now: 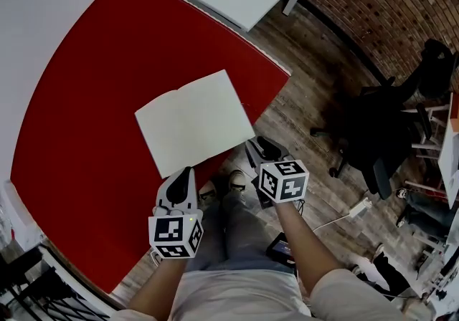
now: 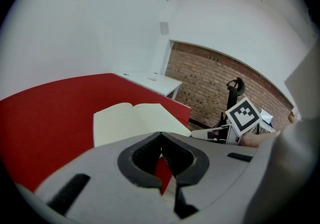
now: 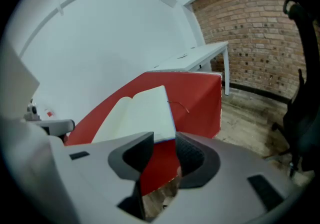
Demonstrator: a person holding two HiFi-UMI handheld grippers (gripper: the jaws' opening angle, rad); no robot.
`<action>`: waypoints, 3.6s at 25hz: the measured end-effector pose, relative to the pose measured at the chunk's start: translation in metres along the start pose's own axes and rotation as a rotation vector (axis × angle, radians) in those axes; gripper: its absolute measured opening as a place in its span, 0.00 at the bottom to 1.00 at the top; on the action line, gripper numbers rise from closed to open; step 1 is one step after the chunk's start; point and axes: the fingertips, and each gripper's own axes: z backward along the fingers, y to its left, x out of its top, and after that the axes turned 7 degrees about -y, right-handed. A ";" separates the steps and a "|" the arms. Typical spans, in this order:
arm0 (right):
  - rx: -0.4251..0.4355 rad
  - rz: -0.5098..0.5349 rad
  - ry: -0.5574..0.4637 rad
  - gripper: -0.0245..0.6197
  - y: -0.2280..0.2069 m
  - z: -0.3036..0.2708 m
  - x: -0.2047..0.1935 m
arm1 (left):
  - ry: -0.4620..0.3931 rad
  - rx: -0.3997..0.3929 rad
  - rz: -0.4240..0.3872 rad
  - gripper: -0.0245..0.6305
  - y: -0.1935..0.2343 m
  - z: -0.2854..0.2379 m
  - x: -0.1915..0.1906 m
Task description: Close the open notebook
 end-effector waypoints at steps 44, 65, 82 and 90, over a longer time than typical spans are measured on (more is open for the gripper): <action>0.059 0.084 -0.078 0.08 0.046 0.025 0.059 | -0.011 0.097 0.059 0.05 0.028 0.026 -0.012; 0.141 0.456 -0.029 0.08 0.173 0.042 0.057 | -0.088 0.226 0.124 0.05 0.077 0.097 -0.010; 0.272 0.576 0.088 0.08 0.241 0.015 -0.002 | -0.099 0.316 0.200 0.05 0.114 0.135 -0.033; 0.296 0.631 0.158 0.08 0.255 -0.008 -0.040 | -0.096 0.345 0.224 0.05 0.126 0.143 -0.044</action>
